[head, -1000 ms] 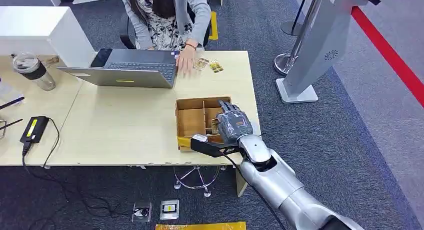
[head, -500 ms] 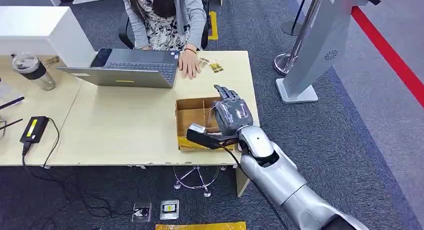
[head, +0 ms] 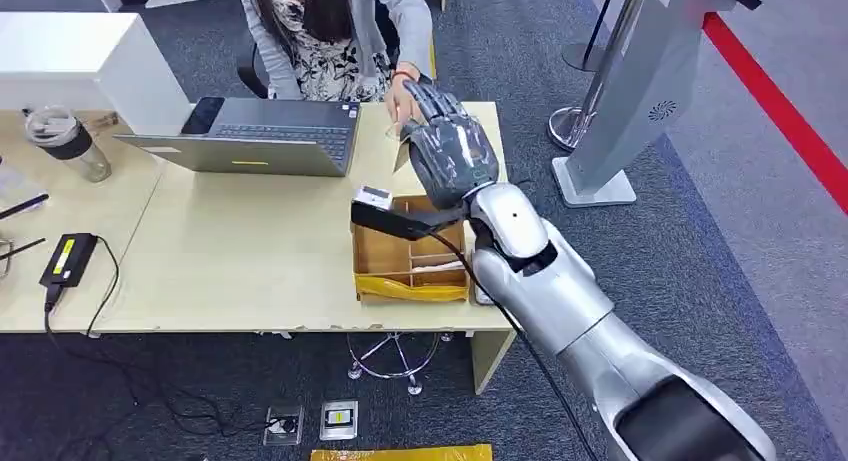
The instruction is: Pass the card to the sensor for recognition and then transmit it.
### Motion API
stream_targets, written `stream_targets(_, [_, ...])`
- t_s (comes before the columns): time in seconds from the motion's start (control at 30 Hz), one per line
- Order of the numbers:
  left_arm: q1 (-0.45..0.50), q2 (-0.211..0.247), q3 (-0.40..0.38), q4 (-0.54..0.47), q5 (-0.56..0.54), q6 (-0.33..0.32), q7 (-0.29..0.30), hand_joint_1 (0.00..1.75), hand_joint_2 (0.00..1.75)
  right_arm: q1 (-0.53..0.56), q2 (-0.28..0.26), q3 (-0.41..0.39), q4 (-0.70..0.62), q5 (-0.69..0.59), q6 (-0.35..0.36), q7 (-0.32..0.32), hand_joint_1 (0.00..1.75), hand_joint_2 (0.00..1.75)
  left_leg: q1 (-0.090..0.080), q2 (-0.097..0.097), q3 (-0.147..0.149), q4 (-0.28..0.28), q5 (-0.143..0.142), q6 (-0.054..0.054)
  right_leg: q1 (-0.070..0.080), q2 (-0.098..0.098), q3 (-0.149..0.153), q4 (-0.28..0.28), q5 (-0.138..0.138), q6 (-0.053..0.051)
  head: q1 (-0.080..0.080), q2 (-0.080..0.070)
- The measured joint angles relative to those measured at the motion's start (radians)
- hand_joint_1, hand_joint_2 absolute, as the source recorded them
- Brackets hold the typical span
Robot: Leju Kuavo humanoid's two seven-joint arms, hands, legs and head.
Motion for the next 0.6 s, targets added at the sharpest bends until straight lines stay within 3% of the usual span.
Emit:
stream_targets(0.3, [-0.036,-0.012,-0.009,0.000,-0.038,-0.008,0.026,0.00,0.00,-0.166,0.110,-0.011,0.228,0.010,0.010,0.006,1.75,1.75,0.000,0.000,0.000,0.000,0.000,0.000,0.000,0.000,0.000,0.000,0.000,0.000,0.000,0.000])
stream_targets(0.6, [-0.051,-0.021,-0.017,0.000,-0.044,-0.018,0.040,0.00,0.00,-0.196,0.155,-0.011,0.317,0.023,0.013,0.008,1.75,1.75,0.000,0.000,0.000,0.000,0.000,0.000,0.000,0.000,-0.001,0.000,0.000,0.000,0.000,0.000])
